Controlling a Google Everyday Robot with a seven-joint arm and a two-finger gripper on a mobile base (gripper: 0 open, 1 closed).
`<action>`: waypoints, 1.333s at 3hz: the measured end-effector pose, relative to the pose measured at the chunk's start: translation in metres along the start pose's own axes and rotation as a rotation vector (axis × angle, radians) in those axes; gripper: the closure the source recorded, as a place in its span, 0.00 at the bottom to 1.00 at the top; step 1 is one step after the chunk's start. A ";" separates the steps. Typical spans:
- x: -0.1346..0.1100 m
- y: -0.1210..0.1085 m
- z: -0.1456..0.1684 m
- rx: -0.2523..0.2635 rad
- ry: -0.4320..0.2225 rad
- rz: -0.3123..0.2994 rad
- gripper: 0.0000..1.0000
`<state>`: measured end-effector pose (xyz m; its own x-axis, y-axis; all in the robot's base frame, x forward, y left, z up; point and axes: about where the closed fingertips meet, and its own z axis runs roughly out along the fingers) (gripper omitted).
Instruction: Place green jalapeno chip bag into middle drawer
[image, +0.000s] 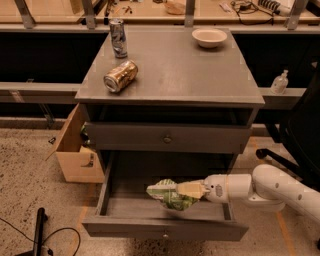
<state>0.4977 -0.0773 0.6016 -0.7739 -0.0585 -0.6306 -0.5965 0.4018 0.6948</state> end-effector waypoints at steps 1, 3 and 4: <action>0.008 -0.025 -0.001 0.043 -0.009 0.018 1.00; 0.012 -0.057 -0.003 0.135 -0.068 0.058 0.59; 0.005 -0.054 -0.008 0.162 -0.119 0.058 0.36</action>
Offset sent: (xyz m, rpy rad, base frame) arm 0.0291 -0.0407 -0.0641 -0.0774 0.0227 -0.1697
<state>0.5242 -0.1070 0.5636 -0.7699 0.0732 -0.6340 -0.5021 0.5438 0.6724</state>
